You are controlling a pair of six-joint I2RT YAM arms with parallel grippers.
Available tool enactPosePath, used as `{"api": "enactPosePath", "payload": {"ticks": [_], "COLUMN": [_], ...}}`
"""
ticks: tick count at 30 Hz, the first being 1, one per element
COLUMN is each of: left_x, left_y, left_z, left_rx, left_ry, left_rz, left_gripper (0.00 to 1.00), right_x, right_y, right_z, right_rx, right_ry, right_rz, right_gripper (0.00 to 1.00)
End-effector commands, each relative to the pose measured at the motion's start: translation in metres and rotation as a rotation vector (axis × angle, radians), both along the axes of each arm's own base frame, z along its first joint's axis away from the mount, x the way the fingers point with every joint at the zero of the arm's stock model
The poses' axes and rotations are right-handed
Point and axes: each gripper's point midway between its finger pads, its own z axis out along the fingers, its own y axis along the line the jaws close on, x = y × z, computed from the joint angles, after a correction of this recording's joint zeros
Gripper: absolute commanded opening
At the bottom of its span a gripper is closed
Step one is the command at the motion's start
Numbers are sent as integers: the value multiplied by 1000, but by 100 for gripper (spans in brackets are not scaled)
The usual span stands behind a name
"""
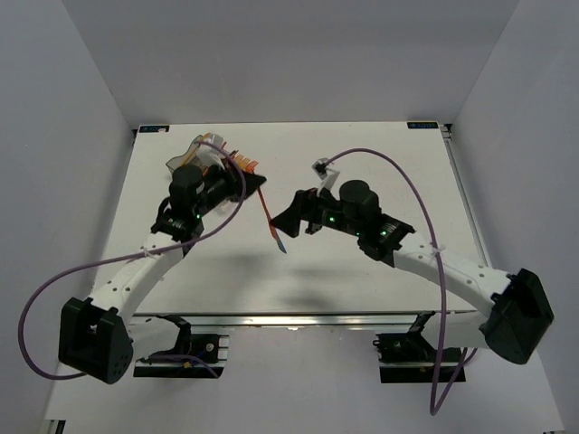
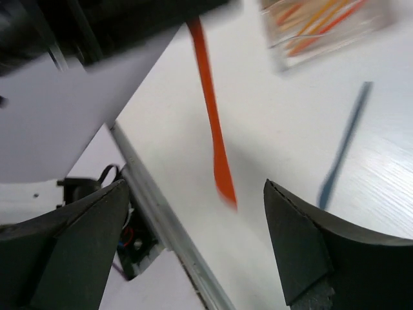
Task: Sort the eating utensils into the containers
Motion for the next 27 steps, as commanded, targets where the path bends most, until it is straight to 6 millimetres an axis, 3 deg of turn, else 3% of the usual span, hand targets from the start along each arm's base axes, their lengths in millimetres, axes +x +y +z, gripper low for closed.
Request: {"api": "enactPosePath", "payload": {"ticks": [1, 2, 3, 4, 5, 6, 7, 8, 9, 10, 11, 12, 13, 14, 16, 17, 20, 22, 27], "left_x": [60, 76, 90, 113, 129, 147, 172, 188, 205, 232, 244, 256, 266, 280, 294, 301, 306, 311, 314], "left_y": [63, 76, 87, 90, 107, 110, 119, 131, 134, 151, 158, 160, 175, 181, 184, 182, 185, 191, 208], "left_z": [22, 54, 60, 48, 52, 79, 58, 58, 82, 57, 56, 70, 67, 50, 50, 34, 5, -25, -54], "left_rx": [398, 458, 536, 648, 837, 874, 979, 1080, 1082, 1140, 1177, 1167, 1192, 1221, 1201, 1224, 1287, 1356, 1399], "left_ry": [-161, -232, -268, -285, -367, -457, -453, -484, -533, -490, -504, -558, -558, -547, -565, -564, -557, -511, -471], "left_rz": [341, 428, 477, 489, 527, 578, 588, 601, 616, 614, 608, 613, 637, 622, 599, 572, 541, 504, 484], "left_gripper": [0, 0, 0, 0, 0, 0, 0, 0, 0, 0, 0, 0, 0, 0, 0, 0, 0, 0, 0], "right_x": [28, 36, 38, 37, 39, 37, 33, 32, 30, 30, 27, 26, 25, 21, 16, 11, 9, 8, 11], "right_y": [-51, -67, -76, -87, -95, -99, -104, -107, -110, -112, -111, -111, -110, -108, -107, -106, -104, -102, -100], "right_z": [9, 5, 0, -4, -4, -9, -9, -11, -15, -17, -19, -21, -22, -27, -34, -44, -51, -54, -48], "right_rx": [1, -14, -23, -23, -22, -36, -49, -63, -81, -102, -111, -121, -123, -129, -132, -137, -128, -127, -129], "right_ry": [-33, -29, -24, -24, -22, -18, -40, -44, -44, -58, -60, -61, -63, -58, -49, -34, -24, -19, -33], "right_rz": [-233, -286, -310, -329, -341, -341, -333, -333, -331, -324, -307, -297, -285, -258, -237, -217, -200, -190, -182], "right_gripper": [89, 89, 89, 89, 89, 89, 89, 89, 89, 89, 89, 89, 89, 89, 89, 89, 89, 89, 89]}}
